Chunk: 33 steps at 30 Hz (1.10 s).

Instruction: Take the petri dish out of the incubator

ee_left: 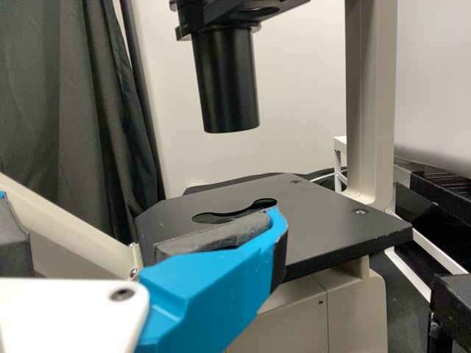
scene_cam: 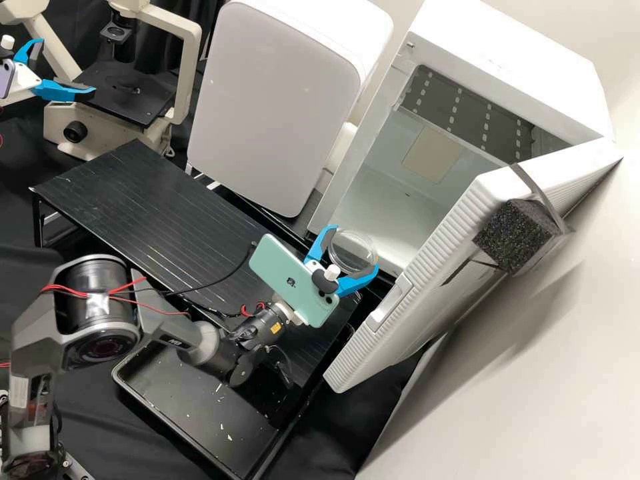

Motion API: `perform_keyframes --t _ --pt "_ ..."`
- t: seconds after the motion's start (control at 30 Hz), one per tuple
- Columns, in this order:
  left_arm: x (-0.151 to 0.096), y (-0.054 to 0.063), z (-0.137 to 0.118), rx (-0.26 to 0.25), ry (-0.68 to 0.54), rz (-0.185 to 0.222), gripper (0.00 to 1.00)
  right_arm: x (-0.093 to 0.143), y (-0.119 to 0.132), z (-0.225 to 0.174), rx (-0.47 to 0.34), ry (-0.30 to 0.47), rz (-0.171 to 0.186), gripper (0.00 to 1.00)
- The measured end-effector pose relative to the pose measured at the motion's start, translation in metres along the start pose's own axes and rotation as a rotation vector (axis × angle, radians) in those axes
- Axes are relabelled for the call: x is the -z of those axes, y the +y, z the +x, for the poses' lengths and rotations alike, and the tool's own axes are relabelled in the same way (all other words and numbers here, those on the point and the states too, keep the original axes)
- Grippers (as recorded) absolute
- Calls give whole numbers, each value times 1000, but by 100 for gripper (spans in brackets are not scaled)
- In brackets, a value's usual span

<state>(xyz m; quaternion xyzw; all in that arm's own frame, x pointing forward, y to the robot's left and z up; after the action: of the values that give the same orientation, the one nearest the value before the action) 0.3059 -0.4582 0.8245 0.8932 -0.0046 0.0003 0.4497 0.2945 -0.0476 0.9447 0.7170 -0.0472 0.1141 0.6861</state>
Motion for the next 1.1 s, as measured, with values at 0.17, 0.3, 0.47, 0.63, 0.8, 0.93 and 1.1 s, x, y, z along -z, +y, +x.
perform_keyframes --t 0.17,0.3,0.47,0.63,0.8,0.93,1.1 --pt "0 0 0 0 0 0 100 16 -12 -29 52 0 -5 0" --pt "0 0 0 0 0 0 100 27 -24 -50 88 -1 4 0" --pt "0 0 0 0 0 0 100 42 -45 -74 158 16 23 0" --pt "0 0 0 0 0 0 100 58 -67 -96 242 58 6 0" --pt "0 0 0 0 0 0 100 68 -88 -115 322 95 -15 0" --pt "0 0 0 0 0 0 100 73 -100 -123 372 120 -38 0" --pt "0 0 0 0 0 0 100 72 -109 -123 406 121 -61 0"
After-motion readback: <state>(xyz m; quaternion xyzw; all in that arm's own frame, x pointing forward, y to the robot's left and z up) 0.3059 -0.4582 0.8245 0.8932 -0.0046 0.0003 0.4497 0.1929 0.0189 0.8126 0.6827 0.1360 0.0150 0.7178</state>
